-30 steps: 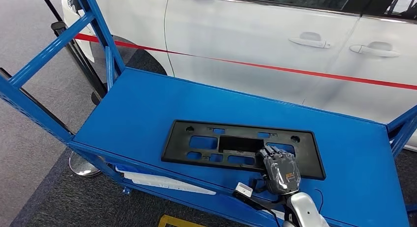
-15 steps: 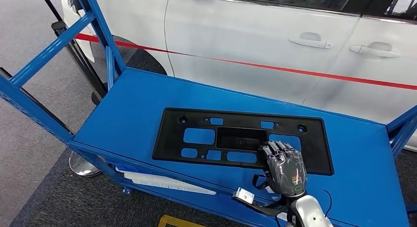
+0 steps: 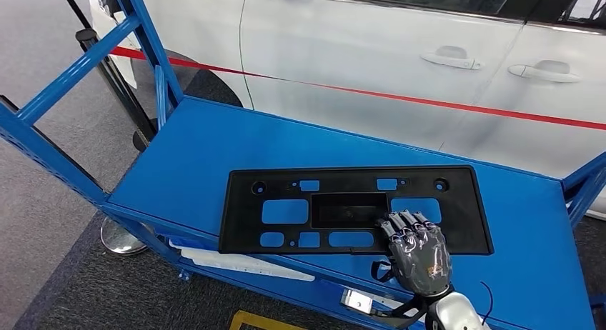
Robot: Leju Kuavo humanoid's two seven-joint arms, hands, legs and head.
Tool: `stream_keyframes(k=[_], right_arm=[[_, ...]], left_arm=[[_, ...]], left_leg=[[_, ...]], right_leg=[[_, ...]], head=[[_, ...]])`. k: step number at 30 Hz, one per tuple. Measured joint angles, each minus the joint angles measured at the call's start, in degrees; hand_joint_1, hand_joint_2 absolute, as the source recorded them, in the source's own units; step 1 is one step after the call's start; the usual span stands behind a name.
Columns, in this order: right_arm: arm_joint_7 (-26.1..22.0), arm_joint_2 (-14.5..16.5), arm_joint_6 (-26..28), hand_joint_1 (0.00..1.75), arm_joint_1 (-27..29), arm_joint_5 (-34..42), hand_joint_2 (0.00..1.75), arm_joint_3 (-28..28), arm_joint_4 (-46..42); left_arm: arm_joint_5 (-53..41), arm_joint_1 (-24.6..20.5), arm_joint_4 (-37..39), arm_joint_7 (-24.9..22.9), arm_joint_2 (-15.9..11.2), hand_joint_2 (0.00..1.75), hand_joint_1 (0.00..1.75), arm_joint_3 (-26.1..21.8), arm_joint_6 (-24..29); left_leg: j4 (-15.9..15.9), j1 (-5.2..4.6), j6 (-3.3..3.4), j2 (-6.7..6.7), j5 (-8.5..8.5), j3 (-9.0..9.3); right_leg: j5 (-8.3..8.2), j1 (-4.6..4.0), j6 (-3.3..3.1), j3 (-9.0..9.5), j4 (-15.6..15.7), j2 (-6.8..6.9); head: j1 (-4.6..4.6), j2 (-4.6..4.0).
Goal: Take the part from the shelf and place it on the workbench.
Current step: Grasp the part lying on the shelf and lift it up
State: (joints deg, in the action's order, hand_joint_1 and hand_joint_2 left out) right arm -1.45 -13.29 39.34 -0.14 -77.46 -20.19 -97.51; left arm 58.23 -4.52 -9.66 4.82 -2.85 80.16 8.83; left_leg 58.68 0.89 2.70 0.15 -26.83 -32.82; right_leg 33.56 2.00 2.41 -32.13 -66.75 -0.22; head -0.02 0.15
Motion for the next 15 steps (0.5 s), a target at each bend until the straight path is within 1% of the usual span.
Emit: stream_keyframes(k=[1,2,3,4,5,6,7,8,9,10,11,12,13,14,15], right_arm=[[0.14,-0.15,0.0,1.75,-0.05,0.27,1.75,-0.05,-0.01],[0.25,-0.26,0.01,1.75,-0.09,0.51,1.75,-0.09,-0.04],[0.31,-0.31,0.01,1.75,-0.13,0.74,1.75,-0.15,-0.08],[0.33,-0.32,0.01,1.75,-0.15,0.99,1.75,-0.22,-0.11],[0.37,-0.33,0.01,1.75,-0.16,1.27,1.75,-0.27,-0.15],[0.39,-0.37,-0.02,1.75,-0.2,1.58,1.75,-0.3,-0.16],[0.41,-0.4,-0.06,1.75,-0.23,1.9,1.75,-0.32,-0.22],[0.43,-0.44,-0.1,1.75,-0.28,2.19,1.75,-0.33,-0.32],[0.43,-0.48,-0.16,1.75,-0.33,2.48,1.75,-0.35,-0.43],[0.43,-0.5,-0.22,1.75,-0.35,2.73,1.75,-0.39,-0.54],[0.41,-0.51,-0.29,1.75,-0.38,2.97,1.75,-0.47,-0.6],[0.37,-0.52,-0.39,1.75,-0.38,3.18,1.75,-0.56,-0.62],[0.33,-0.53,-0.5,1.75,-0.4,3.34,1.75,-0.66,-0.64],[0.28,-0.54,-0.63,1.75,-0.43,3.47,1.75,-0.74,-0.7],[0.24,-0.55,-0.8,1.75,-0.49,3.56,1.75,-0.81,-0.8]], left_arm=[[0.08,-0.02,0.04,0.01,-0.04,0.0,0.0,-0.02,-0.02],[0.13,-0.01,0.08,0.03,-0.07,0.0,0.0,-0.04,-0.04],[0.21,0.01,0.11,0.05,-0.09,0.0,0.0,-0.06,-0.05],[0.3,0.04,0.15,0.08,-0.12,0.0,0.0,-0.08,-0.08],[0.34,0.13,0.16,0.11,-0.11,0.0,0.0,-0.09,-0.12],[0.38,0.19,0.19,0.14,-0.12,0.0,0.0,-0.09,-0.17],[0.39,0.22,0.22,0.18,-0.13,0.0,0.0,-0.1,-0.26],[0.38,0.23,0.25,0.22,-0.13,0.0,0.0,-0.1,-0.33],[0.38,0.19,0.27,0.26,-0.14,0.0,0.0,-0.1,-0.4],[0.37,0.16,0.3,0.3,-0.14,0.0,0.0,-0.1,-0.47],[0.36,0.15,0.32,0.31,-0.14,0.0,0.0,-0.1,-0.51],[0.35,0.14,0.34,0.31,-0.15,0.0,0.0,-0.1,-0.57],[0.29,0.13,0.35,0.31,-0.15,0.0,0.0,-0.1,-0.61],[0.21,0.11,0.35,0.32,-0.15,0.0,0.0,-0.1,-0.65],[0.13,0.06,0.35,0.32,-0.16,0.0,0.0,-0.1,-0.67]], left_leg=[[0.42,0.03,-0.37,0.1,-0.09,-0.27],[0.75,-0.01,-0.82,0.2,-0.07,-0.57],[0.98,-0.1,-1.3,0.3,0.08,-0.91],[1.05,-0.19,-1.8,0.38,0.39,-1.21],[1.02,-0.2,-2.22,0.42,0.71,-1.42],[1.17,-0.11,-2.57,0.4,0.63,-1.71],[1.84,-0.03,-2.86,0.32,-0.17,-2.16],[3.53,0.06,-3.06,0.23,-1.84,-2.86],[6.34,0.13,-3.22,0.13,-4.24,-3.84],[9.94,0.14,-3.36,0.09,-6.75,-4.93],[13.53,0.15,-3.46,0.09,-8.67,-5.86],[16.05,0.14,-3.45,0.09,-9.51,-6.24],[16.68,0.11,-3.31,0.09,-9.16,-5.74],[15.22,0.03,-3.04,0.09,-7.87,-4.27],[11.91,-0.11,-2.58,0.1,-6.21,-1.86]], right_leg=[[-1.54,0.01,0.09,1.4,3.3,-0.04],[-2.37,-0.04,0.03,2.26,5.6,-0.13],[-2.48,-0.16,-0.11,2.48,6.68,-0.22],[-2.48,-0.39,-0.42,2.22,6.68,-0.32],[-2.66,-0.38,-0.84,1.84,6.7,-0.32],[-2.96,-0.34,-1.37,1.53,6.82,-0.19],[-3.36,-0.32,-2.02,1.15,6.94,-0.07],[-3.81,-0.27,-2.68,0.73,7.11,0.08],[-4.24,-0.36,-3.2,0.25,7.17,0.24],[-4.64,-0.52,-3.55,-0.29,7.16,0.32],[-5.01,-0.73,-3.75,-0.82,7.09,0.42],[-5.37,-0.94,-3.85,-1.36,6.97,0.51],[-5.69,-1.14,-3.89,-1.91,6.8,0.57],[-6.0,-1.34,-3.91,-2.45,6.62,0.6],[-6.3,-1.5,-3.9,-2.91,6.47,0.61]], head=[[0.01,0.0],[-0.02,0.0],[-0.04,0.0],[-0.07,0.0],[-0.1,0.0],[-0.09,0.0],[-0.09,0.0],[-0.09,0.0],[-0.09,0.0],[-0.1,0.0],[-0.1,0.0],[-0.1,0.0],[-0.11,0.0],[-0.11,0.0],[-0.11,0.0]])
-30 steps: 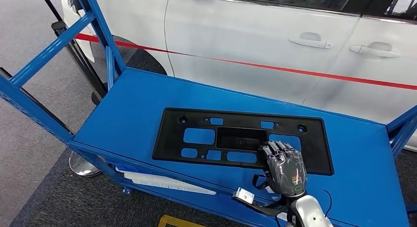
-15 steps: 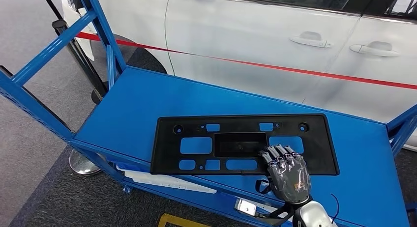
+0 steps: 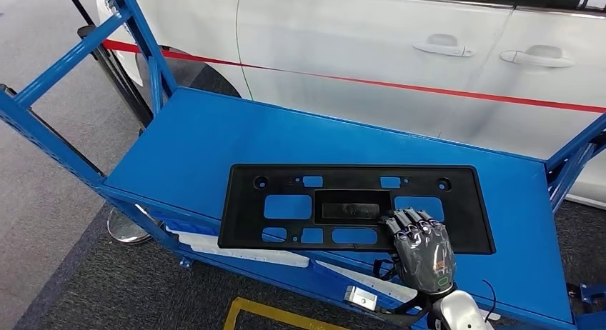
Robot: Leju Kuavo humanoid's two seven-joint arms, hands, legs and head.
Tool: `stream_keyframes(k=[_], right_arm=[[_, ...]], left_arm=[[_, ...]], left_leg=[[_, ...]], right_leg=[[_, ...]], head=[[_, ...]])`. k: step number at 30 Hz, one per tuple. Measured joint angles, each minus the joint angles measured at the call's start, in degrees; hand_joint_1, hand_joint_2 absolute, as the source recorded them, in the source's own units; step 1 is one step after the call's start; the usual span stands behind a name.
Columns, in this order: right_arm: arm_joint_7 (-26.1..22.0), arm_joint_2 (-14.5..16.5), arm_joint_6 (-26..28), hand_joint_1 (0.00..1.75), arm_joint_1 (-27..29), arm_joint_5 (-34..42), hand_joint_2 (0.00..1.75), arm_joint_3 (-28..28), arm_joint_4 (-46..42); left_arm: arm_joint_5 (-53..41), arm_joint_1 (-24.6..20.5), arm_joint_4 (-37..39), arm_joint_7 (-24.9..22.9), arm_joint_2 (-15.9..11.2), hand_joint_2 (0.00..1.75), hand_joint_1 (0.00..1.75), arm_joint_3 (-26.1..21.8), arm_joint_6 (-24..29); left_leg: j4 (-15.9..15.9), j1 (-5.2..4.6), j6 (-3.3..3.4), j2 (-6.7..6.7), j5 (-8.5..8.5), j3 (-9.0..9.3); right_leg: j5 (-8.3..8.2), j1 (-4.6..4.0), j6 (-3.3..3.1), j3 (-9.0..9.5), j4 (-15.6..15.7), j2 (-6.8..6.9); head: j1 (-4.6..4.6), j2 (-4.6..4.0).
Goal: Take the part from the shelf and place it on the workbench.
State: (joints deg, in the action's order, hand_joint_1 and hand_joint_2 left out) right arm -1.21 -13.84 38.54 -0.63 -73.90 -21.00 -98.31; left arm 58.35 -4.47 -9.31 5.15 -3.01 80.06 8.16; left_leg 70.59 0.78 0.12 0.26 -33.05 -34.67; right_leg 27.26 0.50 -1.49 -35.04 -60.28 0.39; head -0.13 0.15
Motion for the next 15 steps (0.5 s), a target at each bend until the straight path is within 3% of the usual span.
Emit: stream_keyframes(k=[2,4,6,7,9,11,12,13,15], right_arm=[[-0.04,-0.01,-0.33,1.75,-0.24,0.13,1.75,-0.19,-0.29],[-0.07,-0.02,-0.58,1.75,-0.66,0.2,1.75,-0.43,-0.47],[-0.12,-0.02,-0.74,1.75,-1.06,0.21,1.75,-0.7,-0.55],[-0.17,-0.02,-0.85,1.75,-1.2,0.21,1.75,-0.81,-0.57],[-0.23,-0.01,-1.11,1.75,-1.43,0.2,1.75,-0.89,-0.61],[-0.25,0.01,-1.32,1.75,-1.58,0.2,1.75,-0.99,-0.61],[-0.25,0.01,-1.38,1.75,-1.61,0.2,1.75,-1.05,-0.6],[-0.25,0.01,-1.4,1.75,-1.61,0.2,1.75,-1.11,-0.58],[-0.25,0.01,-1.43,1.75,-1.67,0.2,1.75,-1.2,-0.55]], left_arm=[[-0.12,-0.2,0.03,0.03,-0.19,0.0,0.0,0.0,-0.01],[-0.14,-0.46,0.06,0.08,-0.37,0.0,0.0,0.0,-0.06],[-0.15,-0.65,0.06,0.1,-0.41,0.0,0.0,-0.01,-0.16],[-0.14,-0.71,0.06,0.1,-0.43,0.0,0.0,-0.01,-0.24],[-0.13,-0.8,0.06,0.1,-0.42,0.0,0.0,-0.01,-0.34],[-0.13,-0.8,0.07,0.1,-0.44,0.0,0.0,-0.02,-0.37],[-0.13,-0.79,0.08,0.1,-0.45,0.0,0.0,-0.02,-0.38],[-0.13,-0.78,0.08,0.1,-0.46,0.0,0.0,-0.02,-0.38],[-0.13,-0.76,0.08,0.1,-0.45,0.0,0.0,-0.02,-0.43]], left_leg=[[-8.27,-0.44,1.09,0.01,1.56,5.18],[-12.57,-0.86,1.64,0.06,1.6,7.38],[-13.47,-0.86,1.85,0.01,2.7,7.16],[-13.99,-0.73,2.12,-0.12,3.47,6.91],[-14.82,-0.36,2.79,-0.42,5.19,5.92],[-14.73,-0.44,3.15,-0.54,6.43,4.23],[-14.53,-0.46,3.09,-0.56,6.95,3.33],[-14.24,-0.46,3.0,-0.57,7.43,2.38],[-13.44,-0.39,2.69,-0.57,8.22,0.53]], right_leg=[[-0.67,-0.24,0.29,-0.62,-0.14,0.01],[-1.57,-0.15,0.93,-0.86,0.09,0.09],[-2.35,0.04,1.66,-0.98,0.52,0.12],[-1.85,0.04,1.98,-1.19,0.34,0.03],[2.18,0.03,2.45,-2.28,-2.76,-0.19],[7.43,0.21,2.81,-3.89,-9.35,-0.29],[8.58,0.32,2.99,-4.32,-12.36,-0.3],[8.34,0.44,3.15,-4.09,-14.02,-0.29],[5.25,0.66,3.33,-0.98,-11.73,-0.28]], head=[[0.01,0.0],[0.02,0.0],[0.02,0.0],[0.03,0.0],[0.06,0.0],[0.08,0.0],[0.08,0.0],[0.07,0.0],[0.07,0.0]])
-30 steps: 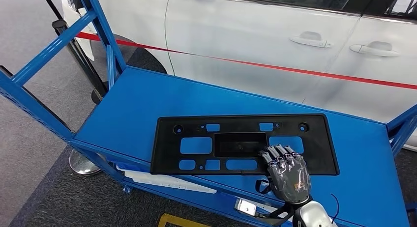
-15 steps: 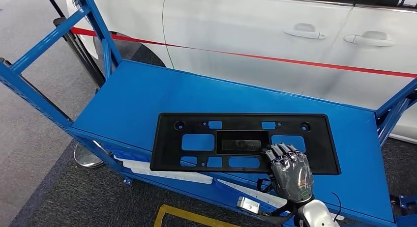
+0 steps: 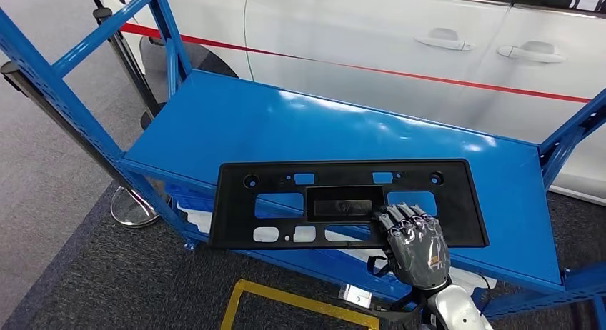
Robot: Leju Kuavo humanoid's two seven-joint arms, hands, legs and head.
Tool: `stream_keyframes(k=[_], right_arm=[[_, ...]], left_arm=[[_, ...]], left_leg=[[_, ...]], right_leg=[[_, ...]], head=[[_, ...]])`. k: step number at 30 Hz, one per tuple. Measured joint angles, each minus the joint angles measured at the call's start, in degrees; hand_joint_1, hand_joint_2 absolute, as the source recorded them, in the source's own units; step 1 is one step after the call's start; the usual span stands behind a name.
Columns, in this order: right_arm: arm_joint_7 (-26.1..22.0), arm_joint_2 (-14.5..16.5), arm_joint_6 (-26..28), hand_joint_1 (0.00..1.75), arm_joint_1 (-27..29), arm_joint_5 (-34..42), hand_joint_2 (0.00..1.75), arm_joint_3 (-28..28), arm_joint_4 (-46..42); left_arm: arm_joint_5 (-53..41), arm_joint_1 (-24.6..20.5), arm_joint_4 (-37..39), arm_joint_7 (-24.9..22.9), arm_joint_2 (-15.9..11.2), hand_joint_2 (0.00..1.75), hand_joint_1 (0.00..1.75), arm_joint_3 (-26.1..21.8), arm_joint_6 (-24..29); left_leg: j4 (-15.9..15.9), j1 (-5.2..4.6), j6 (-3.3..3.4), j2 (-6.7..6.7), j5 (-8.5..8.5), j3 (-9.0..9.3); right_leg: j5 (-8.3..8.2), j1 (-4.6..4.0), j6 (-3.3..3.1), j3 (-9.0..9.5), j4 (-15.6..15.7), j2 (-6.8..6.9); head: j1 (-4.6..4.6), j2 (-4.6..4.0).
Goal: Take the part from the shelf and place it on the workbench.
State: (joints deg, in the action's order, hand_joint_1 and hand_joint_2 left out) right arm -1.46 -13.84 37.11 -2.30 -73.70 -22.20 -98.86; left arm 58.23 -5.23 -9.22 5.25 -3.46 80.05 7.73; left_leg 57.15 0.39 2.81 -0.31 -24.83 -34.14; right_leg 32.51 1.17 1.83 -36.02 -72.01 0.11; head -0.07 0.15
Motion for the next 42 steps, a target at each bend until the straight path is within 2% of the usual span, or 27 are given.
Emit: stream_keyframes(k=[1,3,5,7,8,9,11,12,13,14,16,18,19,20,22,23,26,27,28,29,31,33,34,37,39,41,42], right_arm=[[0.01,0.0,0.01,1.75,-0.07,0.0,1.75,-0.04,0.01],[0.04,0.0,0.03,1.75,-0.24,0.01,1.75,-0.13,-0.04],[0.12,0.0,0.03,1.75,-0.28,0.05,1.75,-0.16,-0.08],[0.17,-0.01,-0.03,1.75,-0.25,0.13,1.75,-0.18,-0.07],[0.17,-0.02,-0.06,1.75,-0.25,0.16,1.75,-0.18,-0.07],[0.17,-0.03,-0.09,1.75,-0.25,0.19,1.75,-0.19,-0.06],[0.18,-0.03,-0.13,1.75,-0.26,0.22,1.75,-0.19,-0.06],[0.19,-0.02,-0.18,1.75,-0.26,0.26,1.75,-0.19,-0.06],[0.19,-0.02,-0.24,1.75,-0.27,0.31,1.75,-0.19,-0.06],[0.18,-0.02,-0.31,1.75,-0.27,0.37,1.75,-0.19,-0.06],[0.16,-0.02,-0.48,1.75,-0.27,0.47,1.75,-0.19,-0.07],[0.15,-0.03,-0.59,1.75,-0.34,0.52,1.75,-0.2,-0.07],[0.15,-0.03,-0.62,1.75,-0.4,0.54,1.75,-0.22,-0.07],[0.16,-0.03,-0.65,1.75,-0.48,0.57,1.75,-0.23,-0.07],[0.17,-0.04,-0.76,1.75,-0.54,0.63,1.75,-0.25,-0.06],[0.16,-0.04,-0.84,1.75,-0.54,0.65,1.75,-0.27,-0.06],[0.16,-0.06,-1.06,1.75,-0.49,0.64,1.75,-0.38,-0.06],[0.19,-0.06,-1.12,1.75,-0.46,0.63,1.75,-0.4,-0.05],[0.24,-0.07,-1.19,1.75,-0.4,0.61,1.75,-0.4,-0.05],[0.29,-0.07,-1.28,1.75,-0.32,0.56,1.75,-0.4,-0.05],[0.34,-0.07,-1.49,1.75,-0.19,0.43,1.75,-0.4,-0.07],[0.38,-0.07,-1.63,1.75,-0.09,0.33,1.75,-0.4,-0.13],[0.4,-0.07,-1.69,1.75,-0.07,0.31,1.75,-0.4,-0.17],[0.43,-0.04,-1.85,1.75,0.01,0.28,1.75,-0.42,-0.24],[0.44,-0.01,-1.92,1.75,0.13,0.26,1.75,-0.43,-0.24],[0.45,-0.01,-1.97,1.75,0.26,0.24,1.75,-0.43,-0.24],[0.45,0.0,-2.01,1.75,0.32,0.22,1.75,-0.43,-0.23]], left_arm=[[0.0,0.01,0.0,0.0,0.01,0.0,0.0,0.0,-0.04],[0.0,0.0,0.0,0.0,0.01,0.0,0.0,0.0,-0.17],[0.01,0.03,0.0,-0.01,0.01,0.0,0.0,-0.01,-0.28],[0.04,0.19,0.05,-0.04,0.0,0.0,0.0,-0.01,-0.38],[0.09,0.28,0.08,-0.07,0.0,0.0,0.0,-0.01,-0.42],[0.13,0.32,0.11,-0.08,0.01,0.0,0.0,-0.01,-0.45],[0.28,0.3,0.11,-0.09,0.04,0.0,0.0,-0.01,-0.48],[0.39,0.27,0.11,-0.09,0.05,0.0,0.0,-0.01,-0.48],[0.55,0.25,0.11,-0.09,0.05,0.0,0.0,-0.02,-0.5],[0.76,0.25,0.11,-0.09,0.05,0.0,0.0,-0.04,-0.54],[1.29,0.21,0.11,-0.08,0.05,0.0,0.0,-0.19,-0.68],[1.7,0.09,0.12,-0.01,0.04,0.0,0.0,-0.44,-0.78],[1.8,0.03,0.13,0.15,0.04,0.0,0.0,-0.55,-0.78],[1.79,0.0,0.13,0.46,0.03,0.0,0.0,-0.62,-0.79],[1.73,0.02,0.13,1.29,0.06,0.0,0.0,-0.75,-0.87],[1.67,0.06,0.13,1.65,0.08,0.0,0.0,-0.8,-0.9],[1.56,0.14,0.13,2.21,0.11,0.0,0.0,-0.84,-0.61],[1.6,0.18,0.14,2.43,0.12,0.0,0.0,-0.85,-0.29],[1.64,0.22,0.15,2.72,0.12,0.0,0.0,-0.87,0.06],[1.69,0.26,0.16,3.0,0.12,0.0,0.0,-0.89,0.37],[1.75,0.26,0.17,3.39,0.17,0.0,0.0,-0.9,0.63],[1.77,0.14,0.19,3.53,0.27,0.0,0.0,-0.91,0.61],[1.78,0.12,0.19,3.56,0.31,0.0,0.0,-0.91,0.56],[1.81,0.31,0.3,3.61,0.25,0.0,0.0,-0.92,0.43],[1.81,0.4,0.39,3.64,0.25,0.0,0.0,-0.93,0.42],[1.85,0.39,0.4,3.67,0.3,0.0,0.0,-0.94,0.38],[1.88,0.43,0.41,3.67,0.3,0.0,0.0,-0.95,0.34]], left_leg=[[0.5,0.03,-0.22,0.01,0.3,-0.8],[1.52,-0.07,-0.81,0.05,0.86,-2.02],[1.92,-0.19,-1.54,0.09,1.64,-2.59],[2.21,-0.06,-2.3,0.15,1.47,-3.04],[3.25,0.02,-2.63,0.19,-0.04,-3.54],[5.28,0.14,-2.92,0.21,-2.56,-4.3],[11.84,0.27,-3.39,0.2,-8.22,-5.99],[15.15,0.3,-3.55,0.2,-9.52,-6.47],[17.35,0.31,-3.62,0.2,-9.31,-6.35],[17.94,0.31,-3.6,0.2,-7.9,-5.47],[13.07,0.29,-3.18,0.24,-4.91,-0.65],[4.53,0.04,-2.56,0.35,-5.52,5.4],[1.73,-0.14,-2.25,0.41,-6.36,7.08],[0.19,-0.33,-1.93,0.43,-6.73,7.61],[-0.63,-0.15,-1.04,0.3,-5.79,7.01],[-0.96,-0.01,-0.55,0.17,-5.15,6.58],[-1.12,0.01,0.25,-0.05,-3.42,4.83],[-0.97,-0.05,0.25,0.07,-2.94,4.13],[-0.75,-0.1,0.18,0.29,-2.53,3.42],[-0.48,-0.12,0.07,0.58,-2.2,2.76],[0.23,-0.14,-0.24,1.3,-1.79,1.67],[0.91,-0.2,-0.71,2.13,-1.44,0.9],[1.08,-0.19,-1.06,2.58,-1.19,0.56],[1.77,-0.21,-2.09,3.16,-1.21,-0.43],[5.94,-0.06,-2.6,1.94,-4.26,-2.32],[13.28,0.21,-3.25,1.07,-8.12,-5.23],[15.99,0.34,-3.53,0.9,-8.93,-6.15]], right_leg=[[-1.24,0.09,-0.02,2.72,3.47,0.0],[-1.14,-0.11,-0.45,7.66,10.9,-0.05],[-0.33,-0.5,-1.22,9.21,14.01,-0.1],[-1.18,-0.32,-2.2,8.39,14.04,0.07],[-1.8,-0.2,-2.74,7.81,14.1,0.21],[-2.46,-0.08,-3.17,7.1,14.17,0.35],[-3.74,-0.23,-3.59,5.41,14.0,0.47],[-4.37,-0.3,-3.59,4.43,13.8,0.49],[-4.96,-0.36,-3.53,3.39,13.52,0.5],[-5.48,-0.4,-3.43,2.34,13.18,0.51],[-6.37,-0.44,-3.12,0.49,12.44,0.52],[-7.2,-0.55,-2.6,-0.52,11.92,0.56],[-7.67,-0.54,-2.27,-0.72,11.92,0.62],[-8.19,-0.52,-1.91,-0.83,12.08,0.67],[-8.29,-0.45,-1.21,-1.23,12.21,0.58],[-6.94,-0.45,-0.97,-1.67,11.38,0.45],[0.48,-0.36,-0.56,-3.96,3.17,0.17],[1.38,-0.34,-0.47,-4.53,0.03,0.16],[0.87,-0.34,-0.44,-4.51,-1.87,0.14],[-0.64,-0.34,-0.5,-3.61,-1.86,0.07],[-3.25,-0.36,-0.99,1.2,4.15,-1.33],[-2.99,-0.41,-1.53,5.85,11.2,-3.21],[-2.36,-0.49,-1.74,6.86,12.98,-3.55],[-2.51,-0.28,-2.53,6.9,14.13,-1.76],[-3.0,-0.01,-3.22,6.65,14.47,-0.42],[-3.2,-0.11,-3.49,6.28,14.42,0.9],[-3.24,-0.14,-3.5,6.13,14.34,1.56]], head=[[0.0,0.0],[-0.02,0.0],[-0.04,0.0],[-0.04,0.0],[-0.04,0.0],[-0.04,0.0],[-0.05,0.0],[-0.05,0.0],[-0.04,0.0],[-0.04,0.0],[-0.05,0.0],[-0.04,0.0],[-0.03,0.0],[-0.01,0.0],[0.01,0.0],[0.02,0.0],[0.04,0.0],[0.04,0.0],[0.04,0.0],[0.04,0.0],[0.04,0.0],[0.03,0.0],[0.02,0.0],[0.01,0.0],[-0.01,0.0],[-0.01,0.0],[-0.01,0.0]])
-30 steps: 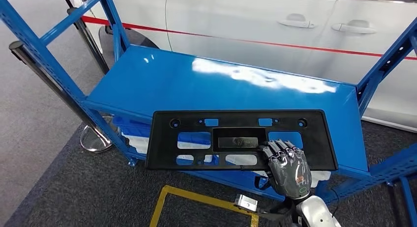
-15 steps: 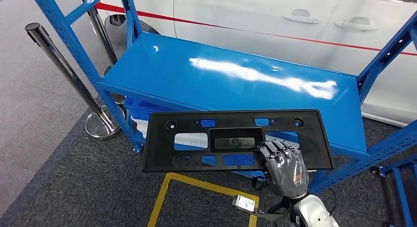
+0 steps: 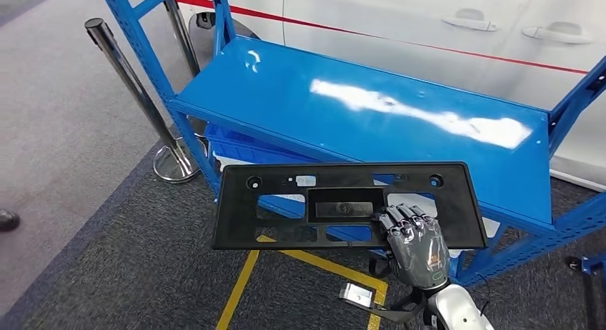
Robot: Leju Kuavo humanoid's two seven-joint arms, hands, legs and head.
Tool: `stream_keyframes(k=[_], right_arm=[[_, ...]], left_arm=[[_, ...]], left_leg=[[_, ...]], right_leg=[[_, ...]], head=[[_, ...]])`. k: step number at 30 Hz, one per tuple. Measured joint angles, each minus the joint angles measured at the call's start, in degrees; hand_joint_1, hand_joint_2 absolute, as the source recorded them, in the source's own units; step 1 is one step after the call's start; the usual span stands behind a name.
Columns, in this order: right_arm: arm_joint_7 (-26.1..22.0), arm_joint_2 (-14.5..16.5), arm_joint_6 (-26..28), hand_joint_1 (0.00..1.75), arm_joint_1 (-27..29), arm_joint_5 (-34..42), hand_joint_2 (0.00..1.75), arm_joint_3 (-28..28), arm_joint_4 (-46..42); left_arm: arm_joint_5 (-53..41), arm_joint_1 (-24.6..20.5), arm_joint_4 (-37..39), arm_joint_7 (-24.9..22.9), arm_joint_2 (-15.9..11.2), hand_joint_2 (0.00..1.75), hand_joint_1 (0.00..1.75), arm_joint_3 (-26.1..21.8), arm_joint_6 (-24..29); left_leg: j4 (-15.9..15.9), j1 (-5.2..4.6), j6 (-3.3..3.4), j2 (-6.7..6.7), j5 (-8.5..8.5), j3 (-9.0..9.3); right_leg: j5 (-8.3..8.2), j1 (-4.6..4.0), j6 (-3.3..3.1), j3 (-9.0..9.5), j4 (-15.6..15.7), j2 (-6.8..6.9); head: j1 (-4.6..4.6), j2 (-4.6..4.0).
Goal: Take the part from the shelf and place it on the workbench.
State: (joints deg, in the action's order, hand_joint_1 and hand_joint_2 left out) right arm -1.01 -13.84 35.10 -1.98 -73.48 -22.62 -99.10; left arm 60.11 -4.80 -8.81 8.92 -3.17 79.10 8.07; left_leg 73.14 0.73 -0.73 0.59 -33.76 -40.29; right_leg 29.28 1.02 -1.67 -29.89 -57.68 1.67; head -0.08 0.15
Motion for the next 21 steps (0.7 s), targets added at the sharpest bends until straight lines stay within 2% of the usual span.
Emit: stream_keyframes(k=[1,2,4,5,6,7,9,11,13,14,15,16,17,18,19,20,21], right_arm=[[-0.01,0.0,-0.04,1.75,0.03,-0.02,1.75,-0.01,0.0],[-0.01,0.0,-0.09,1.75,0.03,-0.04,1.75,-0.01,0.0],[-0.02,0.0,-0.14,1.75,0.0,-0.07,1.75,-0.02,0.0],[-0.01,0.0,-0.16,1.75,-0.04,-0.07,1.75,-0.02,0.0],[0.0,0.0,-0.17,1.75,-0.07,-0.07,1.75,-0.02,0.0],[0.01,0.02,-0.2,1.75,-0.12,-0.07,1.75,-0.03,0.0],[-0.03,0.11,-0.31,1.75,-0.29,-0.13,1.75,-0.07,0.01],[-0.12,0.25,-0.66,1.75,-0.6,-0.27,1.75,-0.16,0.03],[-0.15,0.52,-1.29,1.75,-1.09,-0.39,1.75,-0.42,0.21],[-0.15,0.75,-1.67,1.75,-1.4,-0.43,1.75,-0.64,0.43],[-0.15,1.04,-2.03,1.75,-1.76,-0.48,1.75,-0.92,0.72],[-0.14,1.32,-2.38,1.75,-2.19,-0.52,1.75,-1.25,1.02],[-0.14,1.59,-2.74,1.75,-2.68,-0.56,1.75,-1.56,1.32],[-0.12,1.81,-2.99,1.75,-3.2,-0.57,1.75,-1.81,1.54],[-0.09,1.95,-3.19,1.75,-3.7,-0.57,1.75,-2.01,1.74],[-0.07,2.1,-3.29,1.75,-4.13,-0.57,1.75,-2.12,1.89],[-0.04,2.22,-3.33,1.75,-4.43,-0.57,1.75,-2.21,1.99]], left_arm=[[0.05,0.06,0.01,0.0,-0.01,0.0,0.0,0.0,-0.05],[0.11,0.12,0.01,0.0,-0.02,0.0,0.0,0.0,-0.13],[0.23,0.14,0.01,0.0,-0.07,0.0,0.0,0.0,-0.24],[0.28,0.11,0.02,0.0,-0.11,0.0,0.0,-0.01,-0.29],[0.32,0.09,0.03,0.01,-0.14,0.0,0.0,-0.01,-0.31],[0.34,0.1,0.04,0.01,-0.16,0.0,0.0,-0.02,-0.33],[0.44,0.25,0.05,0.02,-0.17,0.0,0.0,-0.03,-0.48],[0.67,0.31,0.07,0.02,-0.17,0.0,0.0,-0.1,-0.82],[0.93,0.19,0.1,0.02,-0.24,0.0,0.0,-0.3,-1.15],[1.03,0.11,0.15,0.03,-0.3,0.0,0.0,-0.43,-1.27],[1.12,0.06,0.22,0.03,-0.41,0.0,0.0,-0.56,-1.38],[1.2,0.05,0.3,0.04,-0.51,0.0,0.0,-0.67,-1.49],[1.27,0.04,0.38,0.05,-0.63,0.0,0.0,-0.77,-1.6],[1.34,0.0,0.44,0.06,-0.73,0.0,0.0,-0.85,-1.71],[1.42,-0.09,0.48,0.08,-0.79,0.0,0.0,-0.9,-1.79],[1.49,-0.24,0.51,0.11,-0.87,0.0,0.0,-0.93,-1.85],[1.56,-0.36,0.52,0.14,-0.97,0.0,0.0,-0.95,-1.9]], left_leg=[[0.75,0.1,-0.19,-0.16,0.32,0.03],[-0.78,0.18,-0.26,-0.44,1.66,1.15],[-8.36,0.06,0.02,-2.06,4.97,5.61],[-11.73,-0.21,0.39,-3.01,5.95,7.45],[-13.95,-0.52,0.8,-3.72,6.34,8.51],[-14.75,-0.83,1.2,-3.86,6.21,8.71],[-15.45,-0.82,2.08,-2.85,6.66,8.46],[-16.3,-0.46,2.97,-1.76,7.31,8.5],[-16.61,-0.32,3.51,-0.68,7.75,8.32],[-16.56,-0.35,3.61,-0.06,7.84,8.14],[-16.45,-0.38,3.64,0.65,7.89,8.01],[-16.28,-0.4,3.63,1.4,7.92,7.93],[-16.04,-0.4,3.57,2.22,7.91,7.88],[-15.72,-0.39,3.46,3.05,7.84,7.8],[-15.29,-0.47,3.27,3.83,7.75,7.58],[-14.82,-0.51,3.02,4.61,7.7,7.17],[-14.45,-0.51,2.68,5.32,7.76,6.65]], right_leg=[[-0.01,-0.02,0.02,-0.11,-0.12,0.63],[0.02,-0.02,0.09,-0.16,-0.25,1.24],[0.22,-0.11,0.39,-0.13,-0.53,2.45],[0.3,-0.19,0.65,-0.15,-0.62,3.0],[0.34,-0.28,0.93,-0.16,-0.69,3.56],[0.29,-0.34,1.23,-0.19,-0.67,4.11],[0.33,-0.32,1.86,-0.1,-0.63,4.74],[2.11,-0.22,2.27,-0.9,-2.59,2.57],[5.79,-0.13,2.34,-3.83,-8.9,-0.44],[7.24,-0.12,2.35,-5.53,-12.52,-1.05],[7.75,-0.12,2.38,-6.73,-14.99,-1.29],[7.07,-0.1,2.38,-7.0,-15.47,-1.38],[5.31,-0.05,2.34,-6.26,-13.8,-1.61],[2.98,0.07,2.24,-4.8,-10.5,-2.37],[1.21,0.18,2.13,-3.38,-7.14,-3.73],[0.15,0.32,2.05,-2.3,-4.27,-4.95],[-0.17,0.34,2.0,-1.85,-2.71,-5.86]], head=[[-0.01,0.0],[-0.01,0.0],[-0.01,0.0],[0.0,0.0],[0.0,0.0],[0.01,0.0],[0.01,0.0],[0.03,0.0],[0.07,0.0],[0.07,0.0],[0.07,0.0],[0.07,0.0],[0.07,0.0],[0.07,0.0],[0.07,0.0],[0.07,0.0],[0.05,0.0]])
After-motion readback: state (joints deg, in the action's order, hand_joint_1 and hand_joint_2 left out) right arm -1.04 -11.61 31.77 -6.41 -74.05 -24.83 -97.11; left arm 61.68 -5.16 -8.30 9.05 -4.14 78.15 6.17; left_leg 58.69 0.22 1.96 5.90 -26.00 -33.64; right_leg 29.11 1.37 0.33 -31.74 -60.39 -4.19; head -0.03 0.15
